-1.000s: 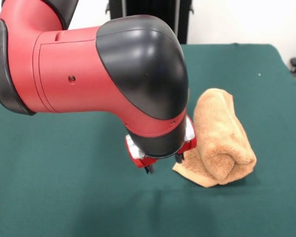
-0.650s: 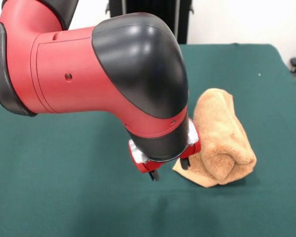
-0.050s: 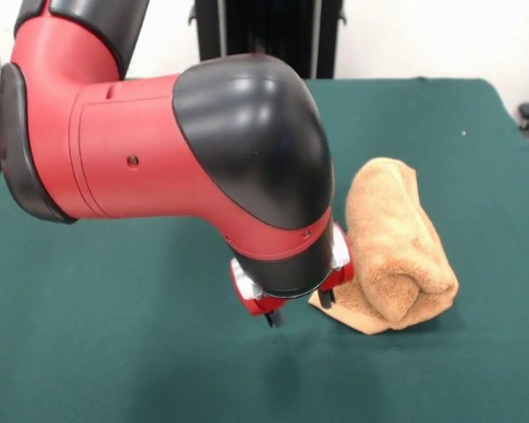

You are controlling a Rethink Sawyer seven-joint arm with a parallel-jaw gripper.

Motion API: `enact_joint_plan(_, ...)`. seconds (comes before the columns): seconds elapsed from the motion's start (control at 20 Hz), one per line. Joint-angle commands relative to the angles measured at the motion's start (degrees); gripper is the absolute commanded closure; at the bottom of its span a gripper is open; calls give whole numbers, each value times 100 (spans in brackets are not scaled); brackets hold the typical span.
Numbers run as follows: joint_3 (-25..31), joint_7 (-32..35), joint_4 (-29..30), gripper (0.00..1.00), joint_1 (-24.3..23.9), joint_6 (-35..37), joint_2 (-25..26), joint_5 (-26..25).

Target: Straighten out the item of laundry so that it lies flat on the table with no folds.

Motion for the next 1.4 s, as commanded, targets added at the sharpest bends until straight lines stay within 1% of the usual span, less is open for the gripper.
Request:
enact_joint_plan(0.05, -256, -224, 498, 0, 309, 182, 408, 137)
enact_joint_plan(0.3, -189, -287, 607, 0, 235, -19, 442, 319)
enact_joint_plan(0.85, -252, -244, 674, 0, 236, -115, 445, 618)
enact_joint_plan(1.0, -301, -252, 632, 0, 270, -112, 457, 654)
enact_joint_plan(1.2, -368, -271, 423, 0, 380, 87, 538, 580)
enact_joint_plan(1.4, -419, -162, 354, 0, 451, 133, 583, 530)
